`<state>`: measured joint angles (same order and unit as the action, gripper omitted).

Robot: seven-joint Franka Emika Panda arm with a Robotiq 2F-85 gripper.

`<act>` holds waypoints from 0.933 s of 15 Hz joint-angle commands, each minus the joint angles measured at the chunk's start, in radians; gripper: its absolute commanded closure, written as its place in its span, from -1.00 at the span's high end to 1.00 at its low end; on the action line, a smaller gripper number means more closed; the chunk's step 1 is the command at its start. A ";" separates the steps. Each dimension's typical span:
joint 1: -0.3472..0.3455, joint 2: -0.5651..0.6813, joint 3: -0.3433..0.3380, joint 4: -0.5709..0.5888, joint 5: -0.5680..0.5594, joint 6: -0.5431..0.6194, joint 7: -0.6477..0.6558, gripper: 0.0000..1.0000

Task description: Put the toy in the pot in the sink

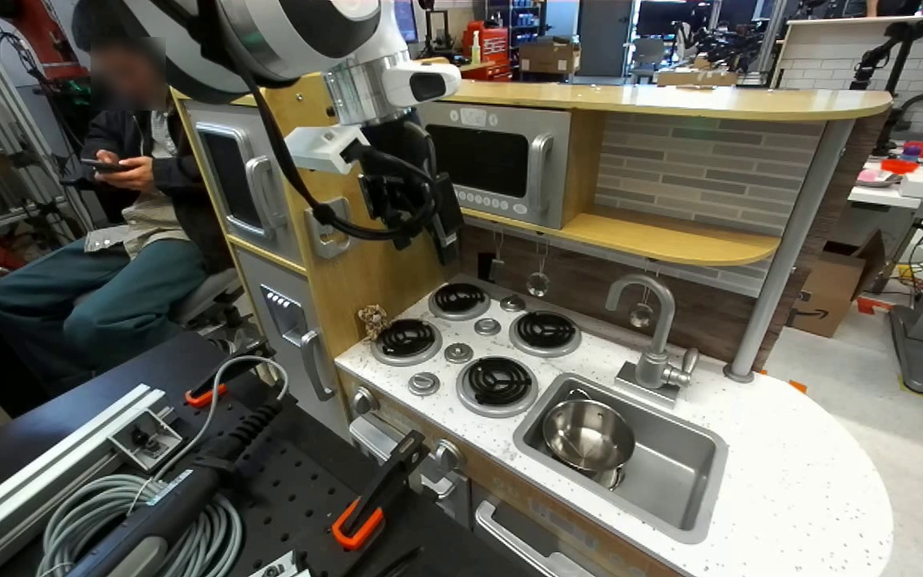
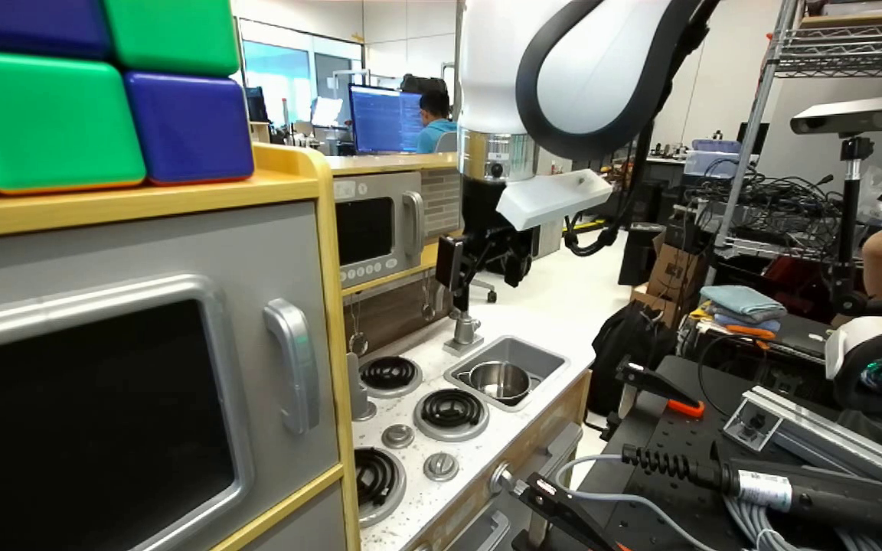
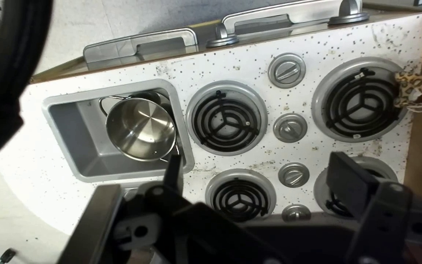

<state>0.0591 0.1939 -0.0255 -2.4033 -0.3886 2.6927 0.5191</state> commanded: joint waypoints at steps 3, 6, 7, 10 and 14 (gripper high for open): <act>0.016 0.034 0.009 -0.037 0.192 0.126 0.032 1.00; 0.049 0.103 -0.061 -0.046 0.185 0.372 0.061 1.00; 0.029 0.134 -0.073 -0.037 0.098 0.453 0.108 1.00; 0.151 0.209 -0.323 0.009 -0.033 0.553 0.154 1.00; 0.092 0.180 -0.226 -0.037 0.021 0.529 0.123 1.00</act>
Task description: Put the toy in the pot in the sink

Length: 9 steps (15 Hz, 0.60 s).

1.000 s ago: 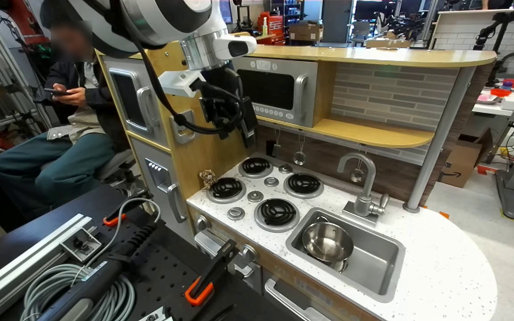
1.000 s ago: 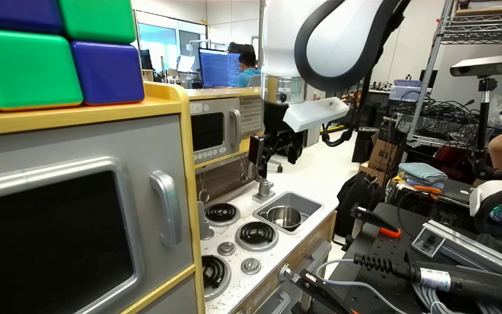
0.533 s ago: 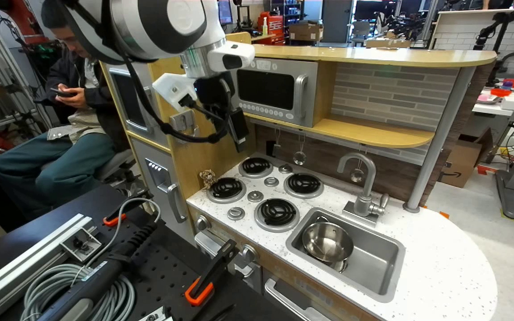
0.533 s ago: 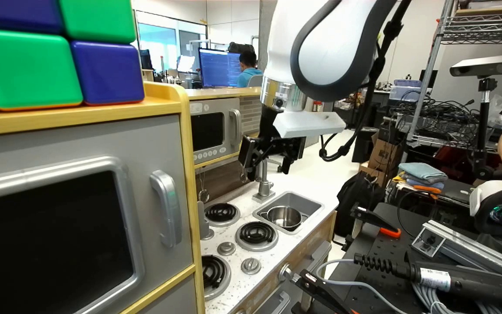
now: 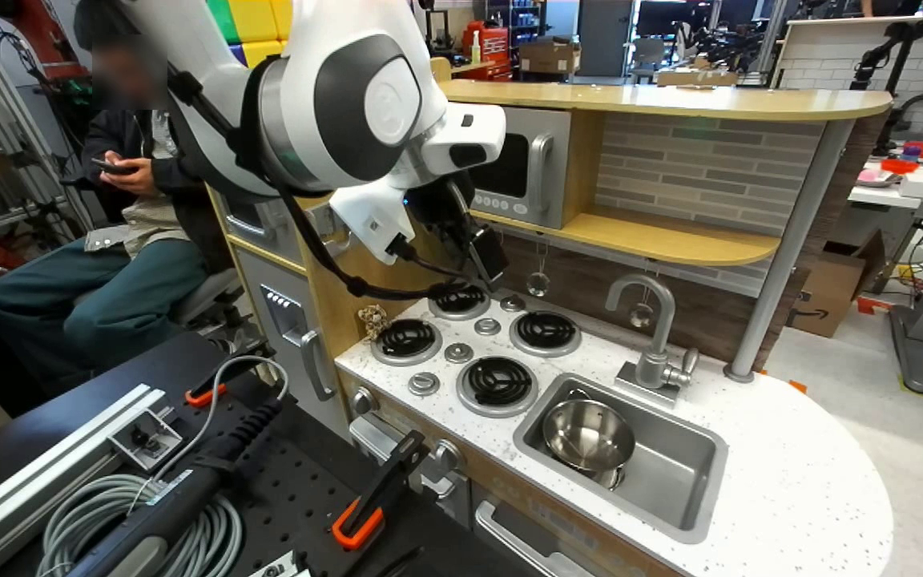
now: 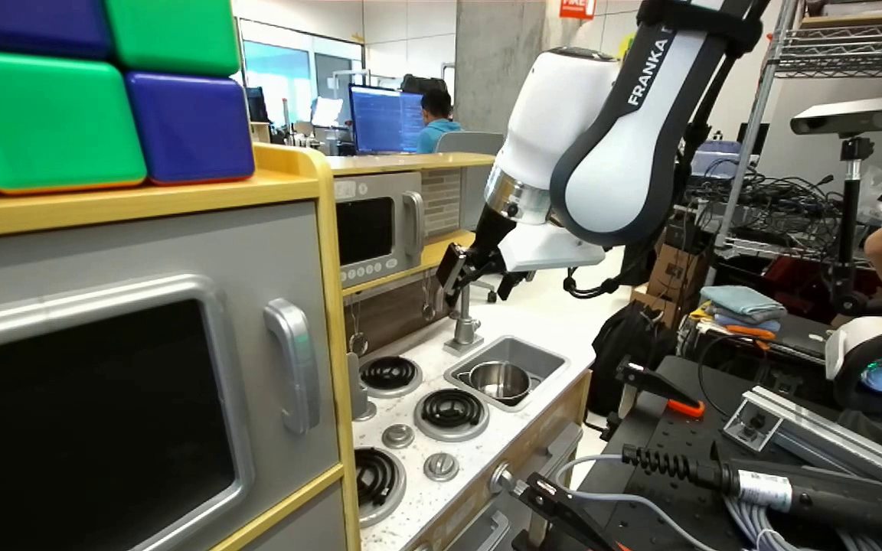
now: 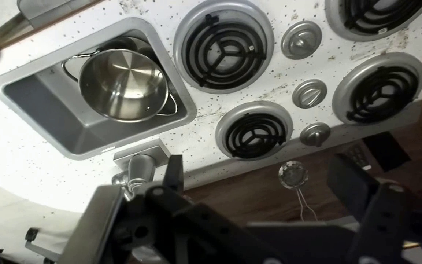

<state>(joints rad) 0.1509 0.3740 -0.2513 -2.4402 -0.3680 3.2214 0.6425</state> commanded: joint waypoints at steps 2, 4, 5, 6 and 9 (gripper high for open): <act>-0.077 -0.002 0.088 0.003 -0.012 0.022 -0.036 1.00; -0.069 0.008 0.086 0.007 -0.002 0.074 -0.096 1.00; -0.106 0.005 0.130 0.002 -0.005 0.099 -0.151 1.00; -0.142 0.006 0.199 -0.010 0.140 0.118 -0.295 1.00; -0.384 0.062 0.447 0.010 -0.075 0.093 -0.208 1.00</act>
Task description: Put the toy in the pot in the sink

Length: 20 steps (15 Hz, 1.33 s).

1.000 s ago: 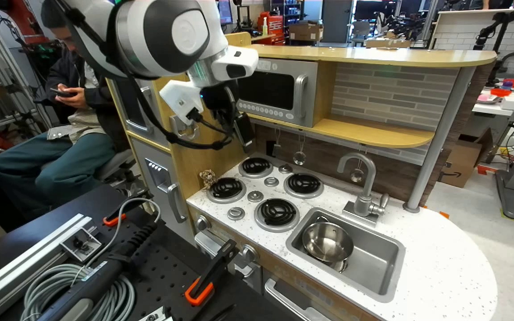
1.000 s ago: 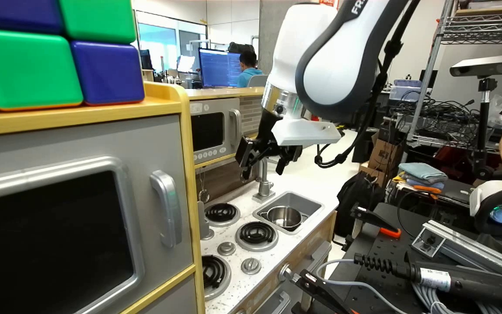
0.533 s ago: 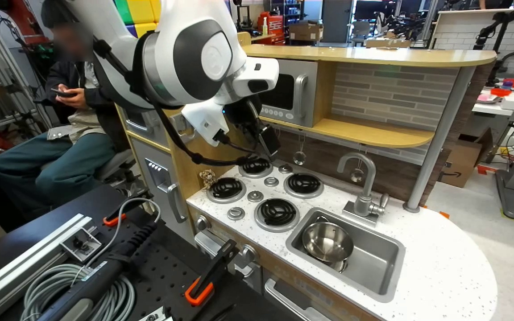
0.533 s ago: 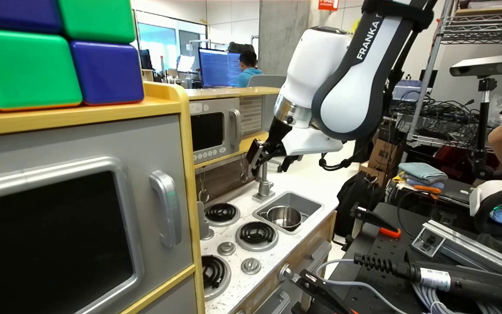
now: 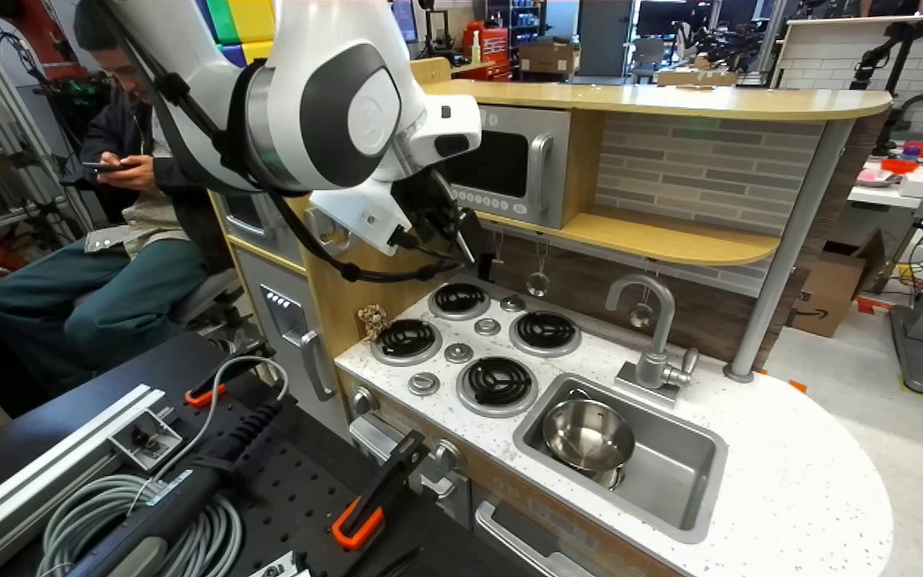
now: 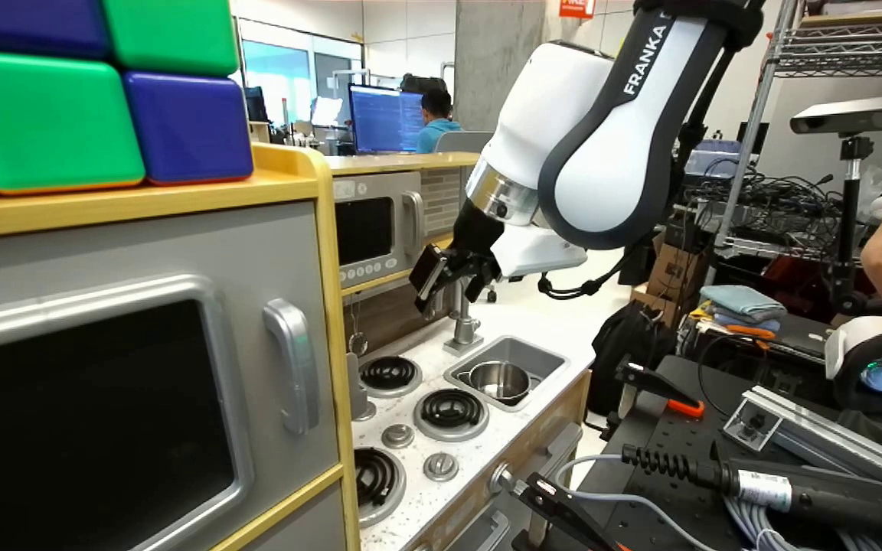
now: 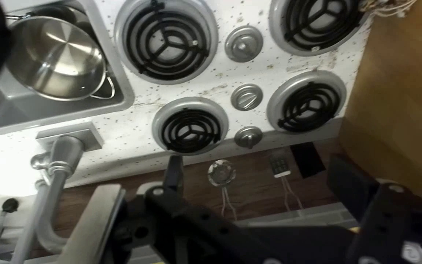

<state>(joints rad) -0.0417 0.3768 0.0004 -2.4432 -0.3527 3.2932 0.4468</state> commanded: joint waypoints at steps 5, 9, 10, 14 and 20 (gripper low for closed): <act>-0.518 0.166 0.490 0.081 -0.119 -0.265 -0.140 1.00; -0.395 0.114 0.366 0.061 0.096 -0.273 -0.279 1.00; -0.396 0.114 0.363 0.067 0.096 -0.283 -0.281 1.00; -0.393 0.113 0.371 0.068 0.096 -0.286 -0.280 1.00; -0.336 0.091 0.327 0.094 0.211 -0.495 -0.570 1.00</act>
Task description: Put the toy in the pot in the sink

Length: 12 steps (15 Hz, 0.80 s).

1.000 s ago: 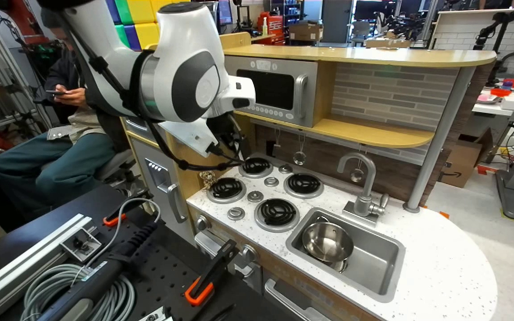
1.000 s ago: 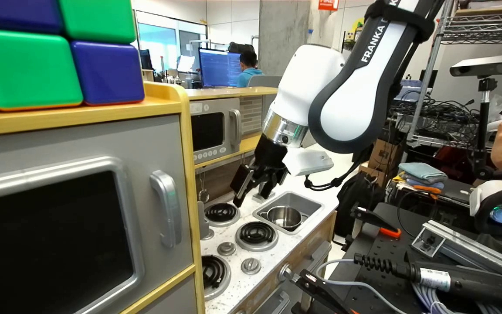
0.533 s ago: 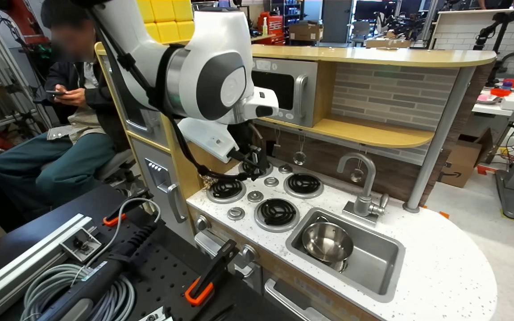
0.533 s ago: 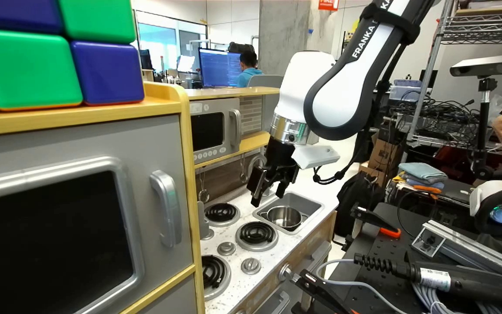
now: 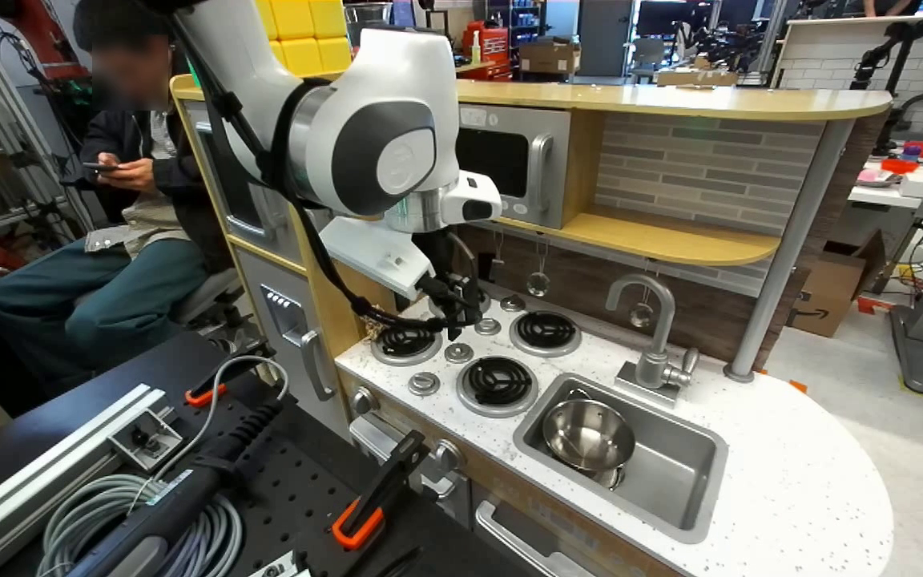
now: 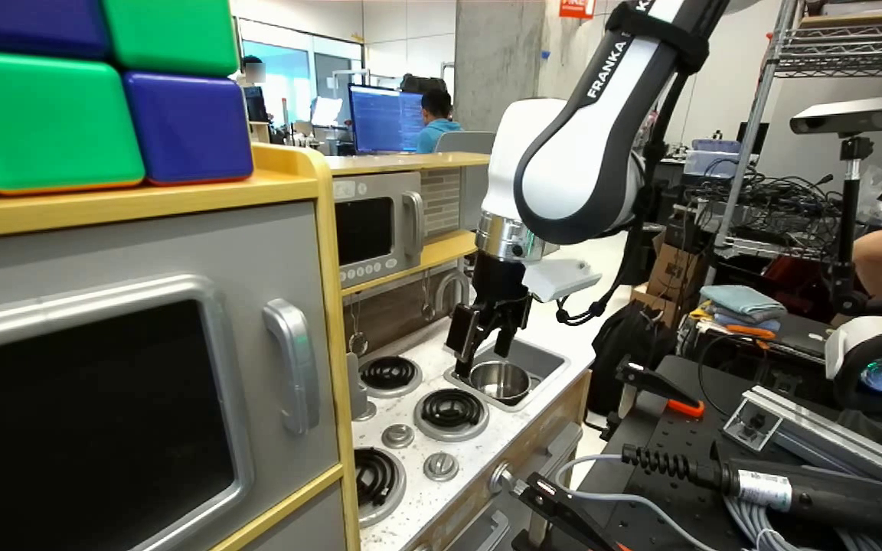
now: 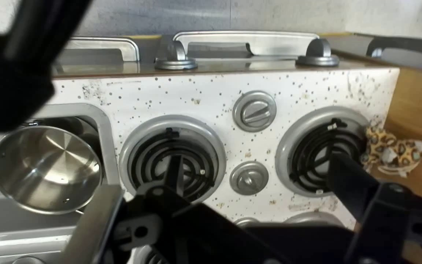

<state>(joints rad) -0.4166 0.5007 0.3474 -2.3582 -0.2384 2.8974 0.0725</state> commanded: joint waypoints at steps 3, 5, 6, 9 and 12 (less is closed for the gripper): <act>0.073 -0.059 -0.058 -0.012 0.101 -0.103 -0.372 1.00; 0.096 -0.064 -0.097 -0.025 0.068 -0.074 -0.463 1.00; 0.106 -0.062 -0.113 -0.028 0.053 -0.058 -0.506 1.00; 0.117 -0.048 -0.136 -0.048 0.028 0.010 -0.634 1.00; 0.030 -0.012 -0.028 -0.098 0.077 0.146 -0.766 1.00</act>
<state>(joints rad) -0.3218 0.4749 0.2361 -2.3950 -0.1933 2.9258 -0.5787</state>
